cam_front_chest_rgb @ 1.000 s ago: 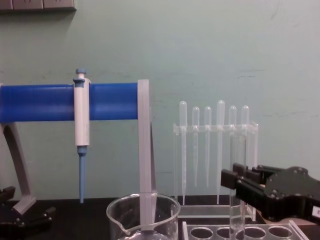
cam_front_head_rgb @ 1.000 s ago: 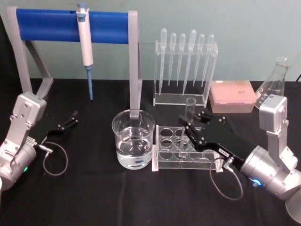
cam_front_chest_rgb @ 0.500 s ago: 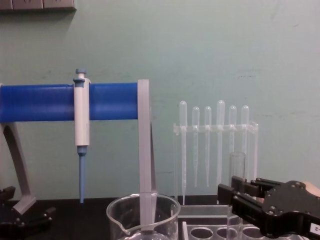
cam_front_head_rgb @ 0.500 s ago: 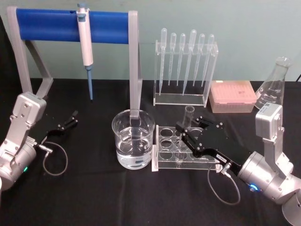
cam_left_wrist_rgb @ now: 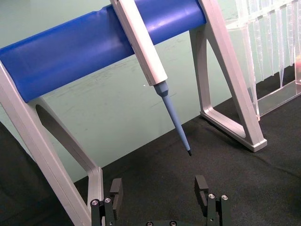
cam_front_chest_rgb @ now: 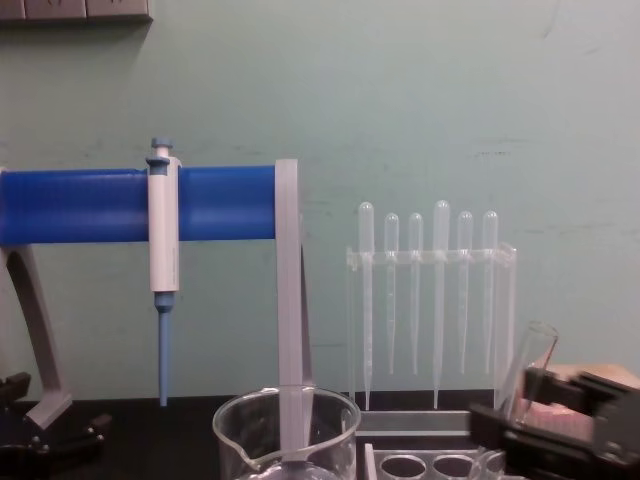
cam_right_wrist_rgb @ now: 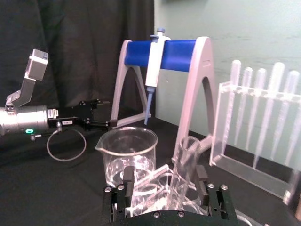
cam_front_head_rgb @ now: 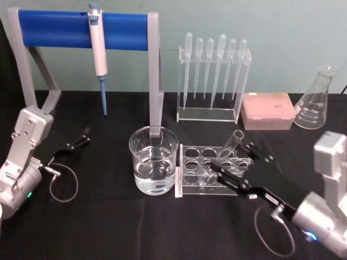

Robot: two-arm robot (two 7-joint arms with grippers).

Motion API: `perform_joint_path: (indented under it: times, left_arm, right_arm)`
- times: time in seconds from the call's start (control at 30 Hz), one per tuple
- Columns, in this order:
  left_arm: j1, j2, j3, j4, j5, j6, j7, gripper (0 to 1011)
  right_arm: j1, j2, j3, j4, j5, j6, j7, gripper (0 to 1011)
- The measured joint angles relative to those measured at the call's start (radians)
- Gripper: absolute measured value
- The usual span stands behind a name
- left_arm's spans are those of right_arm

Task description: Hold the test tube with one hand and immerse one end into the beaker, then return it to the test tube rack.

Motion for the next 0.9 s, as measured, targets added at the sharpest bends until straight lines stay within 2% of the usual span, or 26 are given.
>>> perform_joint_path:
  times: [0.03, 0.2, 0.3, 0.43, 0.5, 0.67, 0.77, 0.83, 0.87, 0.9]
  left_arm:
    - [0.0, 0.0, 0.0, 0.0, 0.0, 0.0, 0.0, 1000]
    - [0.0, 0.0, 0.0, 0.0, 0.0, 0.0, 0.0, 1000]
    - [0.0, 0.0, 0.0, 0.0, 0.0, 0.0, 0.0, 1000]
    - [0.0, 0.0, 0.0, 0.0, 0.0, 0.0, 0.0, 1000]
    - [0.0, 0.0, 0.0, 0.0, 0.0, 0.0, 0.0, 1000]
    - [0.0, 0.0, 0.0, 0.0, 0.0, 0.0, 0.0, 1000]
    - [0.0, 0.0, 0.0, 0.0, 0.0, 0.0, 0.0, 1000]
    - [0.0, 0.0, 0.0, 0.0, 0.0, 0.0, 0.0, 1000]
    - [0.0, 0.0, 0.0, 0.0, 0.0, 0.0, 0.0, 1000]
    - [0.0, 0.0, 0.0, 0.0, 0.0, 0.0, 0.0, 1000]
  right_arm:
    - [0.0, 0.0, 0.0, 0.0, 0.0, 0.0, 0.0, 818]
    - [-0.122, 0.038, 0.064, -0.09, 0.009, 0.002, -0.039, 940]
    - [-0.158, 0.045, 0.087, -0.113, 0.006, 0.001, -0.054, 1002]
    - [-0.194, 0.045, 0.126, -0.125, -0.011, -0.002, -0.089, 1002]
    - [-0.198, 0.039, 0.153, -0.111, -0.025, -0.002, -0.113, 1002]
    - [-0.189, 0.027, 0.187, -0.076, -0.041, 0.001, -0.144, 1002]
    - [-0.167, 0.011, 0.206, -0.042, -0.071, 0.003, -0.18, 1003]
    - [-0.142, -0.008, 0.209, -0.012, -0.11, -0.001, -0.217, 1002]
    - [-0.118, -0.023, 0.207, 0.014, -0.152, -0.004, -0.251, 1003]
    - [-0.11, -0.028, 0.205, 0.022, -0.165, -0.005, -0.261, 1003]
